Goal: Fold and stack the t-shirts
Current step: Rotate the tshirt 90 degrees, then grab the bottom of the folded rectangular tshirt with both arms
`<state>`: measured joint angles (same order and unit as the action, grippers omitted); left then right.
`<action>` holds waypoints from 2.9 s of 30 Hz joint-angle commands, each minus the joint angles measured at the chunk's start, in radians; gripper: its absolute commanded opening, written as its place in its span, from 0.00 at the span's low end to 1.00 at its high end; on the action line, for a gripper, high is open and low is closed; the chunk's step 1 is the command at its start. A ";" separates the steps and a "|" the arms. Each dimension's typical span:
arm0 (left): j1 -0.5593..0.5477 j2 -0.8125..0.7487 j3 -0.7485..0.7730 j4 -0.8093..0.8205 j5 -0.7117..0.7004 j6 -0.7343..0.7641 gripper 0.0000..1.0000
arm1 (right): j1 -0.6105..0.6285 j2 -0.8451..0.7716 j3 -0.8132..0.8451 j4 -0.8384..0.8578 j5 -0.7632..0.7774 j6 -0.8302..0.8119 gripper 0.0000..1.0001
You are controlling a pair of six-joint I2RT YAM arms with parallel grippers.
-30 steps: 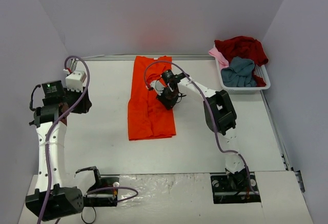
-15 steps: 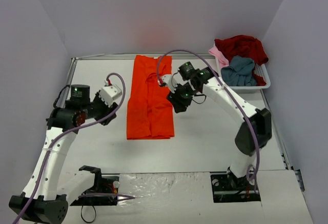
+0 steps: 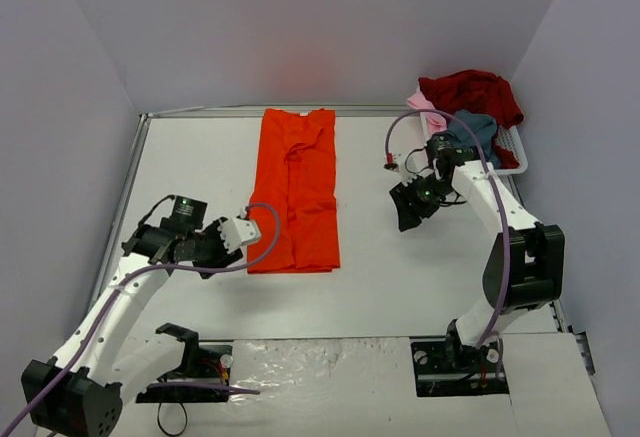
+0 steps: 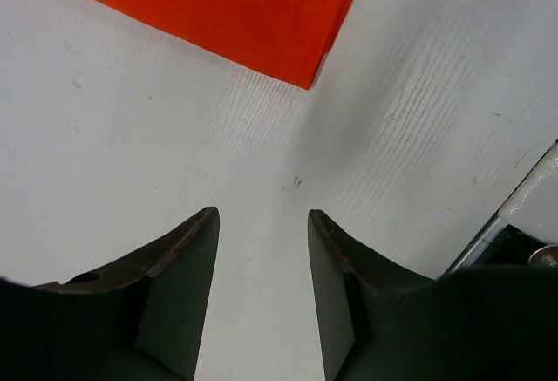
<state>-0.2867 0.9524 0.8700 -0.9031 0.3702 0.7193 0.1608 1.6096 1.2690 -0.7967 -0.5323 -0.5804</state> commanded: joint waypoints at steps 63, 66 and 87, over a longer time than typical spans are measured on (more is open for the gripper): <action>-0.341 0.390 -0.180 0.520 -0.148 -0.149 0.02 | -0.015 0.070 -0.028 -0.021 -0.067 -0.041 0.52; -0.341 0.338 -0.174 0.480 -0.131 -0.130 0.02 | 0.038 0.049 -0.031 -0.019 -0.074 -0.061 0.52; -0.286 0.391 -0.031 0.362 0.003 -0.118 0.02 | 0.213 -0.263 -0.356 0.451 -0.173 -0.288 0.57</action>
<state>-0.5858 1.3205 0.7765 -0.4919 0.3454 0.5915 0.3389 1.3853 0.9501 -0.4606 -0.6991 -0.8352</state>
